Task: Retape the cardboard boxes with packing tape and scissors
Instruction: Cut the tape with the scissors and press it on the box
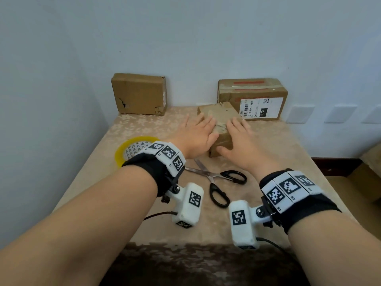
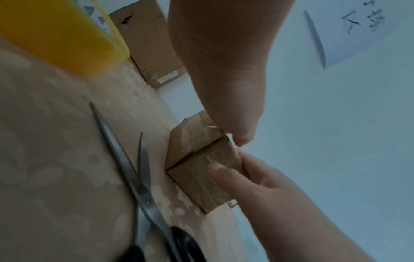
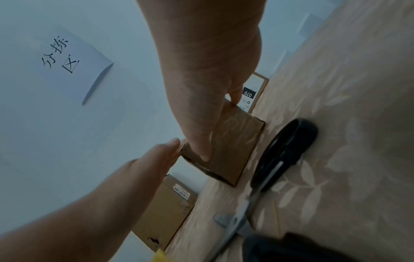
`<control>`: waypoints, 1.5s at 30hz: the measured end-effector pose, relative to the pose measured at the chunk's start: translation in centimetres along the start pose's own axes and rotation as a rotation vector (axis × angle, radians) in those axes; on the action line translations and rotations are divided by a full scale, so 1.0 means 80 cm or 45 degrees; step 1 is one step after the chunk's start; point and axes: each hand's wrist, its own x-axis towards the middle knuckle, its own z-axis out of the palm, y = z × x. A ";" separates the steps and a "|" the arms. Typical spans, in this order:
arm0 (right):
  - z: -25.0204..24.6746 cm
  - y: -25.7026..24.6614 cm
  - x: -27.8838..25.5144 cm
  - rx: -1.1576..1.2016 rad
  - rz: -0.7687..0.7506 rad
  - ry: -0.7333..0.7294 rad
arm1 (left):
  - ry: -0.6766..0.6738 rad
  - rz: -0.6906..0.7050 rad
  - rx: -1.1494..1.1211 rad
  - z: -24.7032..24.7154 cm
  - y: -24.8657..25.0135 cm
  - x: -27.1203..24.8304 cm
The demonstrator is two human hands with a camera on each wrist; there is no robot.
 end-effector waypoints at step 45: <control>-0.012 0.011 0.020 0.582 0.169 0.254 | 0.493 -0.499 -1.243 0.006 -0.032 0.029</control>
